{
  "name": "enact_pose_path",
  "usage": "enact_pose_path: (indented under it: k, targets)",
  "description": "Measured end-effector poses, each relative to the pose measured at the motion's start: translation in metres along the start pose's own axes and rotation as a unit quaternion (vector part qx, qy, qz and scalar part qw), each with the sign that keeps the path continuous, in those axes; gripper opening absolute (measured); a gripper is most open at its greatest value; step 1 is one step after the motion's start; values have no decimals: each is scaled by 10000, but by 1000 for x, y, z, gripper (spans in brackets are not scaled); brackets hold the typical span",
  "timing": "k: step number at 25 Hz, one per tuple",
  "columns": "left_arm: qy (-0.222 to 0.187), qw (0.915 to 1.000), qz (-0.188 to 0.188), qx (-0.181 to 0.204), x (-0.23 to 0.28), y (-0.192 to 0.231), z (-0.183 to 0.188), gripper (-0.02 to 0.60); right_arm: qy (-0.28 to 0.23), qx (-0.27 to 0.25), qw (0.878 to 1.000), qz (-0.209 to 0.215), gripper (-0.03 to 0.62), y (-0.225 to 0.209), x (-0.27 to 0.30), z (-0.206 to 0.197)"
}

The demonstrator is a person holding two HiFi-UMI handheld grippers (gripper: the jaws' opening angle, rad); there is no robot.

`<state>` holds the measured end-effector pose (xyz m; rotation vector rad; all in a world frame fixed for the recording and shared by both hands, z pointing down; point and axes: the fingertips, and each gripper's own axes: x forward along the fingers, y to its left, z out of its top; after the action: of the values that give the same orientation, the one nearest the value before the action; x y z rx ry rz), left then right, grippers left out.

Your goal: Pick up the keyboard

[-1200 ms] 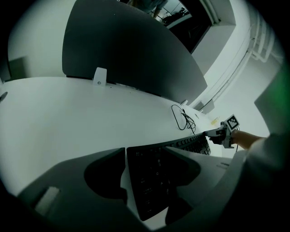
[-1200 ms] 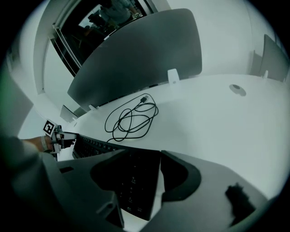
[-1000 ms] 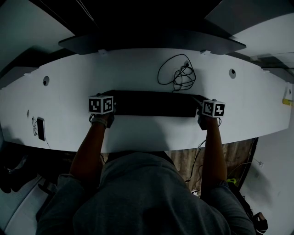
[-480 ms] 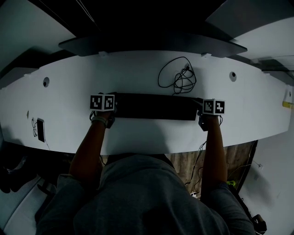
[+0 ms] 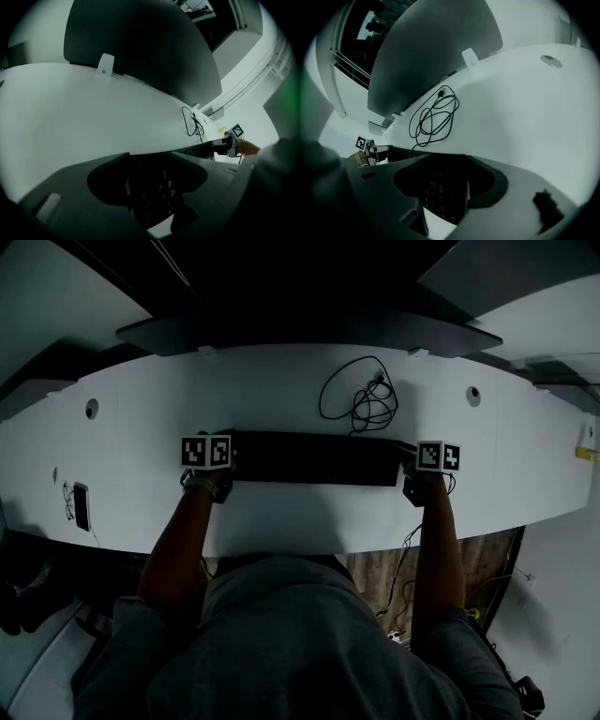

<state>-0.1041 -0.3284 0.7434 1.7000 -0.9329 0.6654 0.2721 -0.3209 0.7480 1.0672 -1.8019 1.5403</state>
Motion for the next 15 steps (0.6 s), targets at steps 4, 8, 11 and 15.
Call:
enact_pose_path:
  k: [4,8,11,15]
  targets:
    - [-51,9999,136,-50,2,-1,1,256,-28,57,10000,-67,227,-1,0,0]
    - [-125,9996,240,-24,0,-3,-1,252,-156,-8,9998,-160,227,2,-1,-2]
    - [-168,9995,261,7,-4,-5,-4,252,-252,-76,9995,-171,227,6,-4,-5]
    - [-308,9991,278,96,-14,-11,-6,255,-506,-224,9983,-176,227,13,-16,-7]
